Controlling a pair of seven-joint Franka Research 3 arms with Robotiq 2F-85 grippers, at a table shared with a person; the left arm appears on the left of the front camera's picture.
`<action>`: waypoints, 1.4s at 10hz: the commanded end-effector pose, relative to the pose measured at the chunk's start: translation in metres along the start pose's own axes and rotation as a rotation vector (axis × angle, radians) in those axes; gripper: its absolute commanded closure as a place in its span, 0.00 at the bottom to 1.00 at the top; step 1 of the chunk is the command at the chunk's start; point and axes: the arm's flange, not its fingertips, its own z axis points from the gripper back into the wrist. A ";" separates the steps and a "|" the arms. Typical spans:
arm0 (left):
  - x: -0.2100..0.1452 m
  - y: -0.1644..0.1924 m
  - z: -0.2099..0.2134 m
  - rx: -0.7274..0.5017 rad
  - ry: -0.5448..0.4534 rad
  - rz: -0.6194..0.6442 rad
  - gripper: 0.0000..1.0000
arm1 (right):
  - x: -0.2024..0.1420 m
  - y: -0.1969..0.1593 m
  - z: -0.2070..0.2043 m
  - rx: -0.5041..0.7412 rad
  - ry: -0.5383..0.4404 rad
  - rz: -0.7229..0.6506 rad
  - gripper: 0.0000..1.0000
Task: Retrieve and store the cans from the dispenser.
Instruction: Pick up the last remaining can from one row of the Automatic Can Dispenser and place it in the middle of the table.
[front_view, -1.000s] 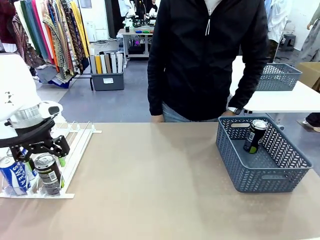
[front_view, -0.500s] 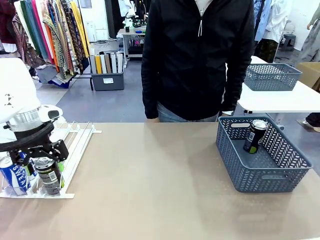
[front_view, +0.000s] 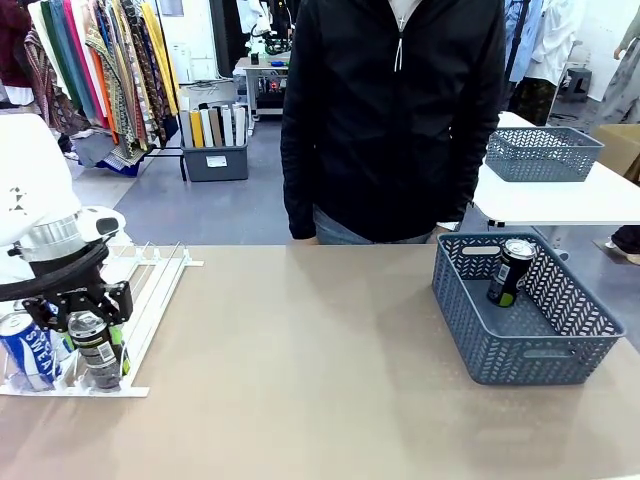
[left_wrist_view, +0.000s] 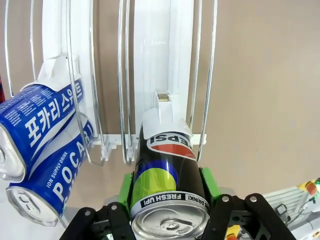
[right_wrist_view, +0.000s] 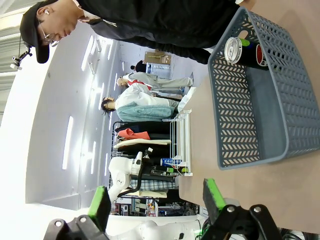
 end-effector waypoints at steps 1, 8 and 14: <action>-0.001 0.000 -0.002 -0.006 -0.020 0.006 1.00 | -0.002 0.000 0.003 -0.007 0.014 0.026 0.00; -0.054 -0.011 0.140 0.074 -0.179 0.066 1.00 | -0.002 0.000 0.003 -0.007 0.014 0.026 0.00; -0.108 -0.008 0.215 0.006 -0.366 0.108 1.00 | -0.002 0.000 0.003 -0.007 0.014 0.026 0.00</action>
